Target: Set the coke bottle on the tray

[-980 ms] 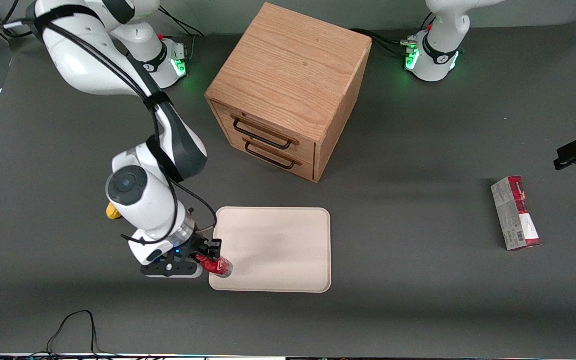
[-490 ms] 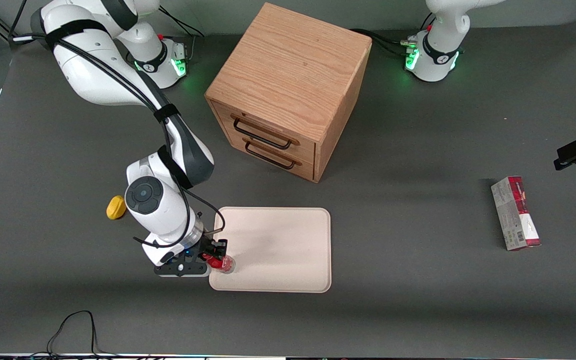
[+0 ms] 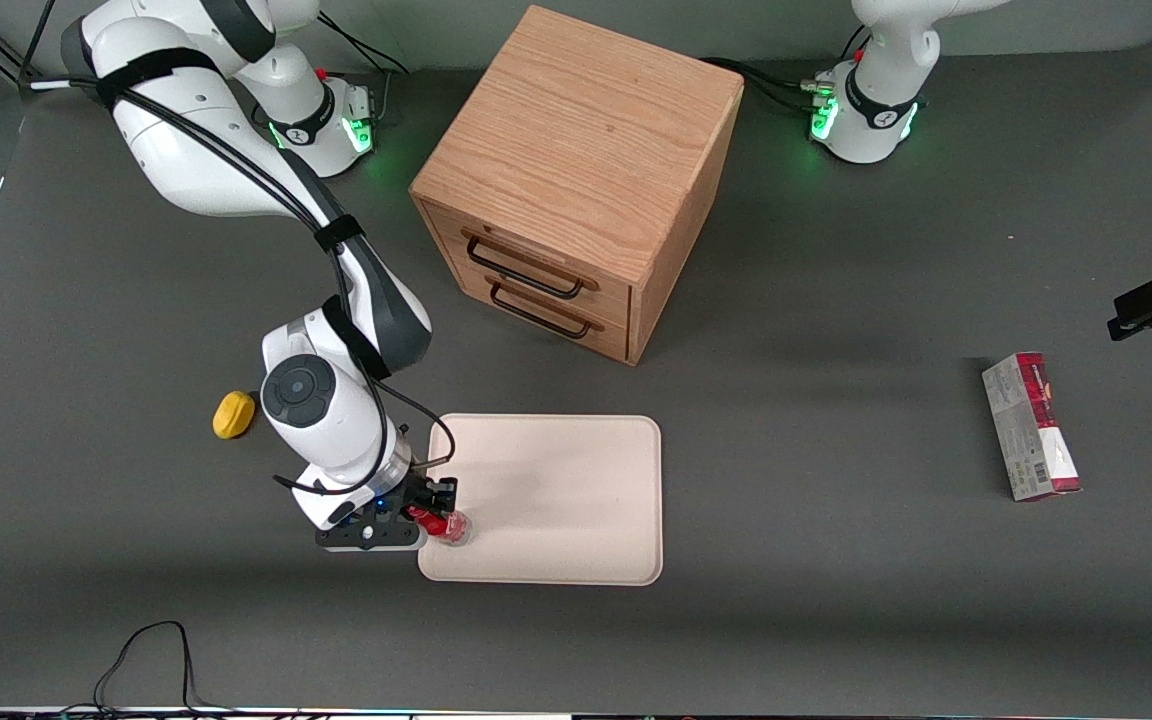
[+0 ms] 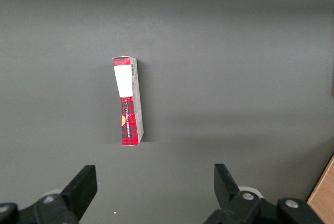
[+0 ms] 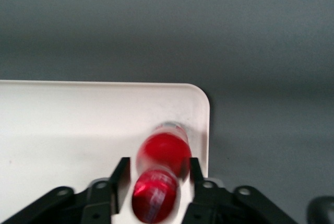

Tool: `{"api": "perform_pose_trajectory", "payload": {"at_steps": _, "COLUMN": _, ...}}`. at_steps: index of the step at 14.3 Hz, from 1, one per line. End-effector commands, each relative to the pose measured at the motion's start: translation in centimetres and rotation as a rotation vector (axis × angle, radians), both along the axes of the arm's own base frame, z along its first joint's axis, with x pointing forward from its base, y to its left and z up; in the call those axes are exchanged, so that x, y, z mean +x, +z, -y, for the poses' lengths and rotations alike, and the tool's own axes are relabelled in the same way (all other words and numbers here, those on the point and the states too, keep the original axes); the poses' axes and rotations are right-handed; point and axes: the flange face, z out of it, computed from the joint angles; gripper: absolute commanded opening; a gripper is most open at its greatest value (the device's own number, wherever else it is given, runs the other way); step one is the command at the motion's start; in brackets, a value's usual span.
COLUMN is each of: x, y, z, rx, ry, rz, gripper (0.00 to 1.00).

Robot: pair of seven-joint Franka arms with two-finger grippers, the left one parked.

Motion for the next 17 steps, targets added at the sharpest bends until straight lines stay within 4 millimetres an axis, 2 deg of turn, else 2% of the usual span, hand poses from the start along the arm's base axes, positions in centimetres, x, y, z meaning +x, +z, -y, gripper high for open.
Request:
{"api": "perform_pose_trajectory", "payload": {"at_steps": 1, "x": 0.0, "y": 0.3, "z": -0.1, "rx": 0.02, "ry": -0.008, "rz": 0.056, "gripper": 1.0}}
{"api": "perform_pose_trajectory", "payload": {"at_steps": 4, "x": 0.1, "y": 2.0, "z": 0.2, "rx": 0.02, "ry": -0.007, "rz": 0.075, "gripper": 1.0}}
{"api": "perform_pose_trajectory", "payload": {"at_steps": 7, "x": -1.0, "y": 7.7, "z": 2.0, "rx": -0.054, "ry": 0.019, "rz": 0.024, "gripper": 1.0}}
{"api": "perform_pose_trajectory", "payload": {"at_steps": 9, "x": -2.2, "y": 11.8, "z": 5.6, "rx": -0.121, "ry": 0.096, "rz": -0.05, "gripper": 1.0}}
{"api": "perform_pose_trajectory", "payload": {"at_steps": 12, "x": -3.9, "y": 17.2, "z": 12.2, "rx": -0.065, "ry": 0.11, "rz": -0.109, "gripper": 1.0}}
{"api": "perform_pose_trajectory", "payload": {"at_steps": 15, "x": -8.0, "y": 21.9, "z": 17.6, "rx": -0.091, "ry": 0.142, "rz": -0.176, "gripper": 1.0}}
{"api": "perform_pose_trajectory", "payload": {"at_steps": 17, "x": -11.8, "y": 25.6, "z": 20.7, "rx": -0.08, "ry": 0.104, "rz": -0.17, "gripper": 1.0}}
